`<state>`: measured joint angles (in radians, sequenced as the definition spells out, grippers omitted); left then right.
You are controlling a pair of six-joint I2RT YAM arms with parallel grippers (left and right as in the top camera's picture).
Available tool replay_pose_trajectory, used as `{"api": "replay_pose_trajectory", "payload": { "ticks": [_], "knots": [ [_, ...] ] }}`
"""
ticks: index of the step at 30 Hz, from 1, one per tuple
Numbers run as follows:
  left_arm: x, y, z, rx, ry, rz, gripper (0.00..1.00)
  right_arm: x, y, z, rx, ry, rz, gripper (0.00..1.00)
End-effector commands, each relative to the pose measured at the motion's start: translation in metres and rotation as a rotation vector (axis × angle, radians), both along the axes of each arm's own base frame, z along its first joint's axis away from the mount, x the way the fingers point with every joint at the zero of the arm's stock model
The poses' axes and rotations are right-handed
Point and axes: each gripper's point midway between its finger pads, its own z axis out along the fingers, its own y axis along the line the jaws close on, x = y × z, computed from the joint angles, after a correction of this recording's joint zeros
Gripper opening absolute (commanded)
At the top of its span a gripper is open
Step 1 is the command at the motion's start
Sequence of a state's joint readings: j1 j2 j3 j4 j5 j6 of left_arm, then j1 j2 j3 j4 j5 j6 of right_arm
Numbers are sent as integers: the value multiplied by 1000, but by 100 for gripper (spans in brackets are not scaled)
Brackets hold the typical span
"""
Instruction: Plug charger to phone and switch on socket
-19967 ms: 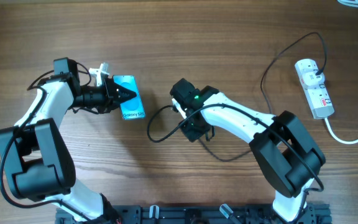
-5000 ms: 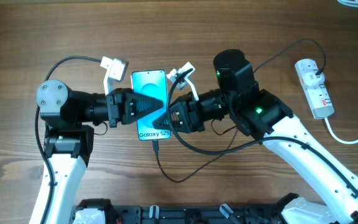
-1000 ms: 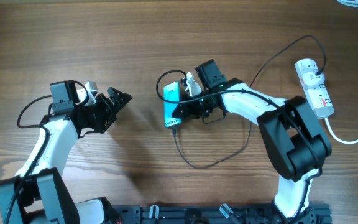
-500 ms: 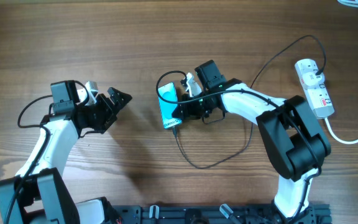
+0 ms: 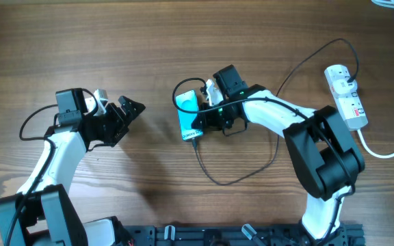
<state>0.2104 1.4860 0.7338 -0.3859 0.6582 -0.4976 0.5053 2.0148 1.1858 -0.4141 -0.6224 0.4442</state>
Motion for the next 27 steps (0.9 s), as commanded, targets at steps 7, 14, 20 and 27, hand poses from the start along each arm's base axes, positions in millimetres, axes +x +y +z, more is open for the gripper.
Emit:
{"api": "replay_pose_trajectory", "payload": {
  "ticks": [7,14,20,27],
  "knots": [
    [1,0,0,16,-13,-17,100,9,-34,-33,-219,-45,-68,20],
    [1,0,0,16,-13,-17,100,7,-38,-35,-239,-35,-72,36],
    [1,0,0,16,-13,-17,100,7,-38,-35,-239,-34,-75,57],
    [1,0,0,16,-13,-17,100,9,-37,-24,-231,-37,-97,71]
  ]
}}
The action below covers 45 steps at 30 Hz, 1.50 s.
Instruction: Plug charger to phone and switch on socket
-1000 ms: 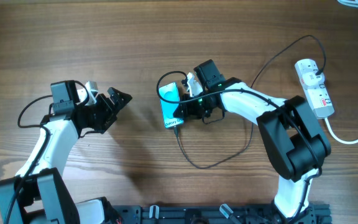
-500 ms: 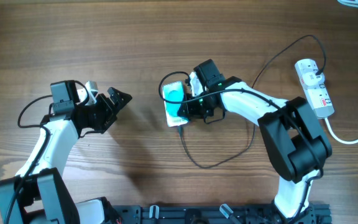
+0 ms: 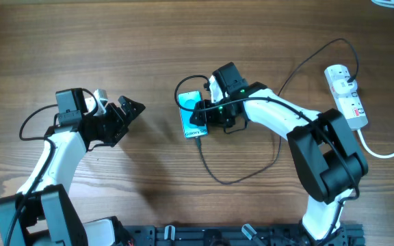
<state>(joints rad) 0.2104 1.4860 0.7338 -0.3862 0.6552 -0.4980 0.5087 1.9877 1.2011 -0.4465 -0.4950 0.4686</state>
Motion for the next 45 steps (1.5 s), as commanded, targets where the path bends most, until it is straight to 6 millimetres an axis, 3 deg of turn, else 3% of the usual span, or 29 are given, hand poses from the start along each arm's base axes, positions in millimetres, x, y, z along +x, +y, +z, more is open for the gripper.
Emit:
{"api": "replay_pose_trajectory", "payload": {
  "ticks": [1,8,12,20,25,29,41,45],
  "knots": [
    [1,0,0,14,-14,-19,100,-3,-24,-21,-125,11,-44,72],
    [1,0,0,14,-14,-19,100,-12,-30,15,-125,9,-41,83],
    [1,0,0,14,-14,-19,100,-20,-35,42,-130,-9,-20,85],
    [1,-1,1,13,-14,-19,100,-24,-75,98,-281,-33,41,100],
    [1,0,0,14,-14,-19,100,1,-110,120,-360,-92,-6,100],
    [1,0,0,14,-14,-19,100,18,-126,119,-374,-123,-62,100],
    [1,-1,1,13,-14,-19,100,10,-120,118,-331,-82,-57,99],
    [1,0,0,14,-14,-19,100,9,-120,118,-333,-80,-57,76]
  ]
}}
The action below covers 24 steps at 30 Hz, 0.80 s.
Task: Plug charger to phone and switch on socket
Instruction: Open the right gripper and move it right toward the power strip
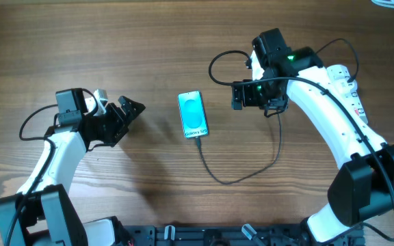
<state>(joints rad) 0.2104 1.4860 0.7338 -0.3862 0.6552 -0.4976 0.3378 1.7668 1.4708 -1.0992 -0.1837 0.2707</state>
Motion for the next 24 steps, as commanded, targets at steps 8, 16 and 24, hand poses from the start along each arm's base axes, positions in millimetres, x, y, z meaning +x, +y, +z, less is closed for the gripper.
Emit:
{"api": "replay_pose_trajectory", "payload": {
  "ticks": [8,16,24],
  "knots": [
    [1,0,0,14,-14,-19,100,-10,0,9,8,18,13,4],
    [1,-1,1,13,-14,-19,100,-24,-17,31,-21,89,-29,4],
    [1,0,0,14,-14,-19,100,2,-76,84,-151,-24,-212,4]
  ]
}}
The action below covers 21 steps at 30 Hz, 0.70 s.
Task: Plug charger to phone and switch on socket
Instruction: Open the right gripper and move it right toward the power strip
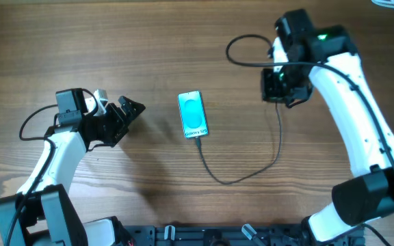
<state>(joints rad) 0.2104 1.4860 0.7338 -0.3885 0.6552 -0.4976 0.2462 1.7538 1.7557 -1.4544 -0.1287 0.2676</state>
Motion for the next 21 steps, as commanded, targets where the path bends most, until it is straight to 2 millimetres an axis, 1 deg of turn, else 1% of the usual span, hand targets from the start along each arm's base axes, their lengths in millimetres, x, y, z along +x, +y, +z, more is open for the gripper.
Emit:
{"api": "replay_pose_trajectory", "payload": {
  "ticks": [1,3,4,5,6,8,10,12,15,16,17,18,19,21],
  "knots": [
    [1,0,1,14,-16,-19,100,13,-40,12,-110,-66,-157,4],
    [1,0,1,14,-16,-19,100,17,-64,12,-161,-76,-268,4],
    [1,0,1,14,-16,-19,100,20,-80,12,-197,-87,-340,4],
    [1,0,1,14,-16,-19,100,21,-87,13,-210,-91,-370,4],
    [1,0,1,14,-16,-19,100,22,-100,13,-229,-96,-428,5],
    [1,0,1,14,-16,-19,100,22,-118,14,-260,-100,-479,6],
    [1,0,1,14,-16,-19,100,20,-137,15,-293,-99,-538,7],
    [1,0,1,14,-16,-19,100,14,-162,15,-341,-89,-623,7],
    [1,0,1,14,-16,-19,100,8,-196,9,-381,-76,-743,7],
    [1,0,1,14,-16,-19,100,8,-203,7,-381,-76,-762,7],
    [1,0,1,14,-16,-19,100,9,-215,4,-381,-80,-798,8],
    [1,0,1,14,-16,-19,100,11,-225,1,-379,-90,-829,14],
    [1,0,1,14,-16,-19,100,14,-235,0,-377,-106,-857,27],
    [1,0,1,14,-16,-19,100,21,-254,-3,-372,-144,-906,61]
  ]
}}
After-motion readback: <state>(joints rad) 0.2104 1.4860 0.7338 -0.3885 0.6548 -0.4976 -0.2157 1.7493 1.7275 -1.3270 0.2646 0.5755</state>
